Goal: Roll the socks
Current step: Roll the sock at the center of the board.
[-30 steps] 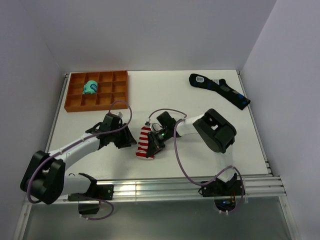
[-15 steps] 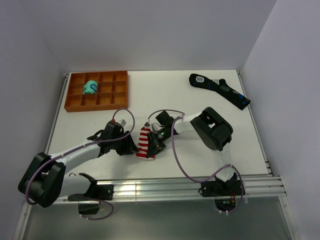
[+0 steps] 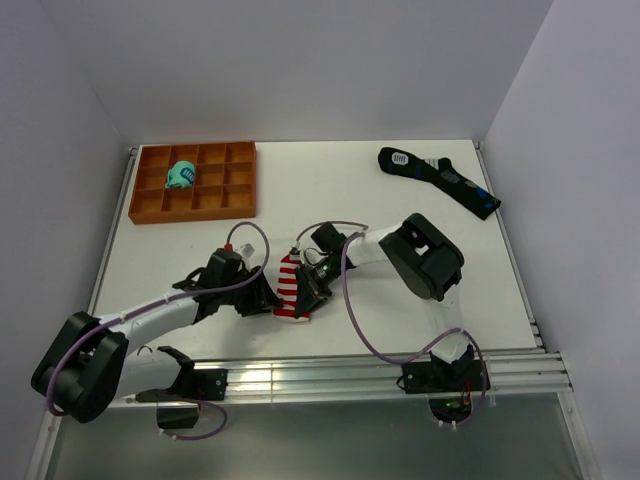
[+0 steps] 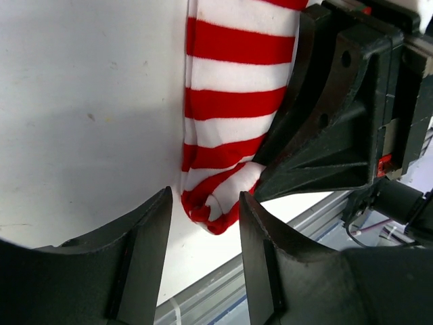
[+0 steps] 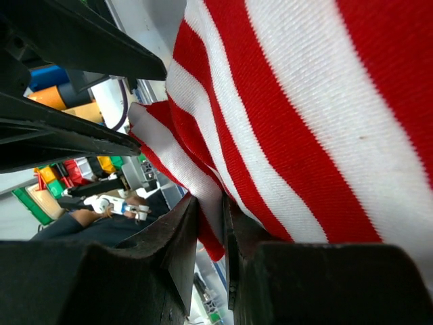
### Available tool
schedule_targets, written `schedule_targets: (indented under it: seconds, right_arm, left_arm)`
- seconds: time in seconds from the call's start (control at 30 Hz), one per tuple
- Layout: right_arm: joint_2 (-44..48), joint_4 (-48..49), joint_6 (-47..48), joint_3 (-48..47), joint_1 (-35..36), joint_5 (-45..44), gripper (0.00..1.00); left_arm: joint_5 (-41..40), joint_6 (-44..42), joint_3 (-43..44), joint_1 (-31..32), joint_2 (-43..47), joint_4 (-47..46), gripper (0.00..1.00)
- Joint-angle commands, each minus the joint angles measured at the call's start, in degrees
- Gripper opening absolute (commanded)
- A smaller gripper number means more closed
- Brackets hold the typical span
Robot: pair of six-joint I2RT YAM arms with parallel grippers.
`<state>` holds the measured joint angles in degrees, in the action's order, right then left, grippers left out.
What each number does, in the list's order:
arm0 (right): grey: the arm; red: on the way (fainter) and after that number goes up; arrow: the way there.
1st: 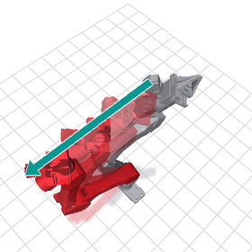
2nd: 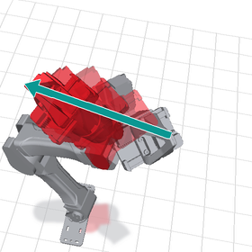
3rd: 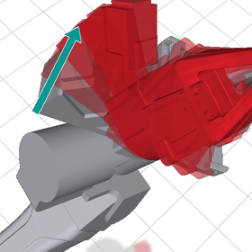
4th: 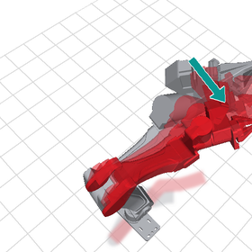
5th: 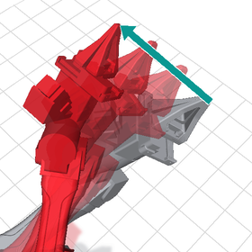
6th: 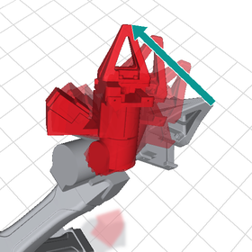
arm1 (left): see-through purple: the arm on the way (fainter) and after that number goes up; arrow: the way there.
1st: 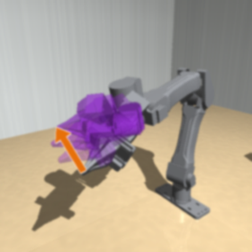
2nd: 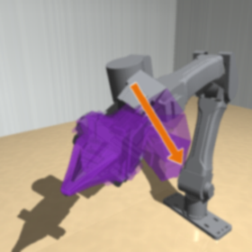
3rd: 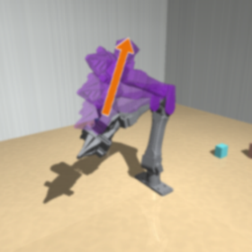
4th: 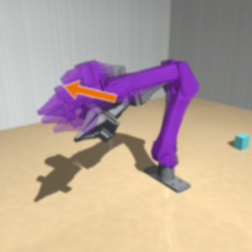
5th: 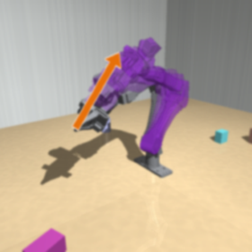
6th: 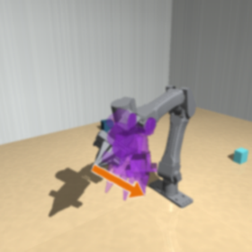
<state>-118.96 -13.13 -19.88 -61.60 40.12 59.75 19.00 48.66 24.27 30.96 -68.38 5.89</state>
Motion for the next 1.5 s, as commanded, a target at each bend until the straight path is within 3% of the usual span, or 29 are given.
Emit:
schedule_targets:
  seconds: [0.0, 0.37, 0.83, 1.47]
  right_arm:
    - [-4.6, -5.3, 3.1, 2.2, 0.1, -14.0, 0.16]
    - [-5.1, -5.2, 2.9, 2.1, 0.0, -13.7, 0.16]
    - [-5.5, -4.5, 3.0, 3.1, 0.1, -13.0, 0.16]
    - [-3.3, -1.9, 2.8, 5.2, 0.0, -13.1, 0.19]
  left_arm:
    - [2.6, 0.9, -1.4, 0.3, 0.5, -3.6, 0.5]
    - [5.3, 3.7, -5.3, 0.2, 0.9, -8.4, 0.5]
    - [1.2, 2.9, -1.7, 1.5, -5.3, -6.1, 0.49]
    - [-5.1, 3.4, 7.6, 2.3, -12.7, 8.1, 0.22]
